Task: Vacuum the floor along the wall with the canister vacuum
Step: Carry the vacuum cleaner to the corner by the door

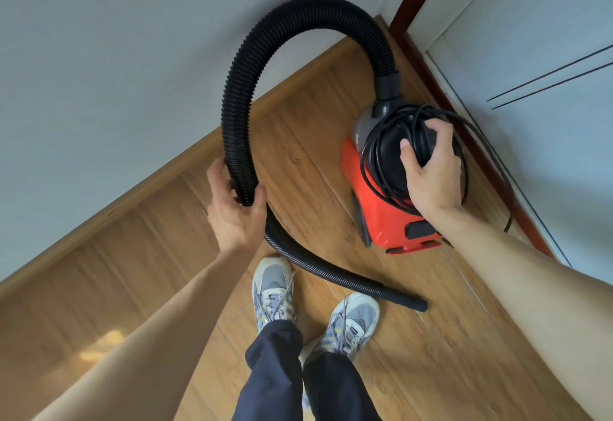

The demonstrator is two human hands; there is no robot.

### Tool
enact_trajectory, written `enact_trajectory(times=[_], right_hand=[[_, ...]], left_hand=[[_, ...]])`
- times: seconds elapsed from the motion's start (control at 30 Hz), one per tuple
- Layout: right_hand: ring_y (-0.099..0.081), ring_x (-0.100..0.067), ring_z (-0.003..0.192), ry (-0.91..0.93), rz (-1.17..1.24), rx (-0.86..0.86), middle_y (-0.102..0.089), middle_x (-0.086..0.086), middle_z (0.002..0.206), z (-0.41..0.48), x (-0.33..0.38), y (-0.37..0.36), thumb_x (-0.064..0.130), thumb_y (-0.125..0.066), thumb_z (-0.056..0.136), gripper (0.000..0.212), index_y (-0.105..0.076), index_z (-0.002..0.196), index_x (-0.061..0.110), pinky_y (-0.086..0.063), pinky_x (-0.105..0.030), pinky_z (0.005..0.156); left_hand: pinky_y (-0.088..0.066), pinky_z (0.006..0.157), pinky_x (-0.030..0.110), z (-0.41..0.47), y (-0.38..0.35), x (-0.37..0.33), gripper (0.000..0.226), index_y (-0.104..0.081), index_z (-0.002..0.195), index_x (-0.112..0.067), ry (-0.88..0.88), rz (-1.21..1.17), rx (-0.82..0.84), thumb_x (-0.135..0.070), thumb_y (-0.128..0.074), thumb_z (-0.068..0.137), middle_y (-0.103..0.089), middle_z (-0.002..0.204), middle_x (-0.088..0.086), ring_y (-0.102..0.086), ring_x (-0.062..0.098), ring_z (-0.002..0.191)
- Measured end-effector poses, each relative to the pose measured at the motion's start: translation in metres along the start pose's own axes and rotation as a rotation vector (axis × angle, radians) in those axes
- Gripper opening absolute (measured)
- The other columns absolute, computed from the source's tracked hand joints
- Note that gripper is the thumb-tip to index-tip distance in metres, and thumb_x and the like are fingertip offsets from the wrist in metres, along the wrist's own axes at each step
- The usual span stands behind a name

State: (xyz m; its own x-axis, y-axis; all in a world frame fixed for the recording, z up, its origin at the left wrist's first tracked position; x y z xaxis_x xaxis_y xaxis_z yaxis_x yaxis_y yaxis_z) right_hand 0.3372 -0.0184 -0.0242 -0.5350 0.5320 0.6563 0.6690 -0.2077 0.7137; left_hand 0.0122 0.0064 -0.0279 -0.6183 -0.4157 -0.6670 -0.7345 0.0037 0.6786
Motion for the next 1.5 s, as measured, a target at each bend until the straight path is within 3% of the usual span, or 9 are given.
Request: enact_trajectory(times=[0.1,0.2,0.3,0.47,0.63,0.87,1.0,1.17,1.5], right_hand=[[-0.04,-0.017,0.04,-0.004,0.009,0.014,-0.046,-0.004,0.051,-0.016,0.008,0.017,0.035,-0.054,0.098,0.037,-0.043,0.129,0.02,-0.034,-0.025,0.045],[-0.043,-0.02,0.041,-0.009,0.026,0.018,-0.051,-0.009,0.052,-0.031,0.023,0.037,0.034,-0.054,0.098,0.036,-0.043,0.13,0.018,-0.036,-0.02,0.045],[-0.052,-0.02,0.047,-0.011,0.038,-0.004,-0.057,-0.009,0.058,-0.044,0.042,0.061,0.034,-0.053,0.099,0.038,-0.043,0.131,0.018,-0.038,-0.013,0.047],[-0.047,-0.007,0.053,-0.028,0.068,-0.06,-0.05,0.007,0.064,-0.065,0.08,0.112,0.033,-0.052,0.1,0.039,-0.043,0.134,0.018,-0.028,-0.025,0.05],[-0.052,-0.021,0.048,-0.011,0.108,-0.147,-0.055,-0.004,0.056,-0.083,0.115,0.16,0.035,-0.051,0.099,0.038,-0.042,0.132,0.019,-0.041,-0.033,0.055],[-0.052,-0.012,0.056,0.002,0.111,-0.258,-0.055,0.002,0.062,-0.108,0.166,0.231,0.033,-0.051,0.1,0.037,-0.042,0.132,0.017,-0.034,-0.028,0.058],[-0.052,-0.008,0.058,-0.025,0.115,-0.325,-0.054,0.004,0.063,-0.128,0.19,0.259,0.031,-0.051,0.1,0.038,-0.042,0.133,0.014,-0.042,-0.032,0.063],[-0.057,-0.02,0.057,-0.08,0.12,-0.405,-0.055,-0.001,0.06,-0.163,0.22,0.295,0.032,-0.05,0.1,0.038,-0.041,0.133,0.014,-0.052,-0.042,0.065],[-0.058,-0.021,0.054,-0.127,0.152,-0.584,-0.06,-0.003,0.064,-0.255,0.301,0.357,0.033,-0.052,0.099,0.035,-0.044,0.129,0.018,-0.055,-0.041,0.057]], left_hand=[[-0.05,0.078,0.035,-0.012,0.013,-0.02,0.06,-0.034,0.136,-0.03,-0.01,-0.015,-0.035,-0.023,-0.067,0.086,-0.057,0.077,-0.022,-0.066,0.023,0.074],[-0.043,0.075,0.031,-0.024,0.028,-0.046,0.059,-0.035,0.137,-0.032,-0.02,-0.049,-0.072,-0.022,-0.066,0.088,-0.058,0.078,-0.015,-0.061,0.022,0.077],[-0.047,0.075,0.036,-0.034,0.042,-0.072,0.058,-0.032,0.135,-0.038,-0.054,-0.088,-0.084,-0.026,-0.065,0.089,-0.061,0.083,-0.005,-0.061,0.023,0.078],[-0.042,0.072,0.031,-0.058,0.069,-0.126,0.054,-0.034,0.135,-0.034,-0.146,-0.11,-0.078,-0.027,-0.065,0.092,-0.06,0.086,-0.008,-0.061,0.021,0.078],[-0.048,0.072,0.035,-0.077,0.099,-0.184,0.055,-0.034,0.14,-0.032,-0.215,-0.097,-0.049,-0.028,-0.063,0.094,-0.06,0.086,-0.005,-0.062,0.021,0.077],[-0.052,0.077,0.04,-0.092,0.137,-0.26,0.057,-0.027,0.146,-0.035,-0.331,-0.024,-0.035,-0.031,-0.056,0.097,-0.067,0.108,0.005,-0.063,0.031,0.088],[-0.05,0.074,0.039,-0.099,0.152,-0.298,0.055,-0.03,0.146,-0.032,-0.369,-0.004,-0.015,-0.03,-0.055,0.097,-0.067,0.102,0.004,-0.06,0.027,0.082],[-0.046,0.066,0.033,-0.115,0.183,-0.344,0.055,-0.031,0.146,-0.03,-0.456,-0.014,0.053,-0.028,-0.056,0.097,-0.064,0.094,0.002,-0.058,0.025,0.076],[-0.058,0.069,0.044,-0.138,0.278,-0.4,0.052,-0.033,0.14,-0.032,-0.658,-0.075,0.219,-0.026,-0.058,0.094,-0.066,0.091,0.007,-0.065,0.033,0.073]])
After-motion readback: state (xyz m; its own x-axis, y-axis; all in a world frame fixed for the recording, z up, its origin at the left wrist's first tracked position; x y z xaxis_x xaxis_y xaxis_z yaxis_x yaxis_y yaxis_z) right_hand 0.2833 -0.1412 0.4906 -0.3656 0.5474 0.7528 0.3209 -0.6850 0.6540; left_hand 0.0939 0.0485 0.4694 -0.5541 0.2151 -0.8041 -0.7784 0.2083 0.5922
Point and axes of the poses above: each hand's wrist, its own z-axis towards the middle knuckle, its own y-axis out of the back of the hand, x = y × z, the point moved 6 cm from there along z, towards the middle knuckle
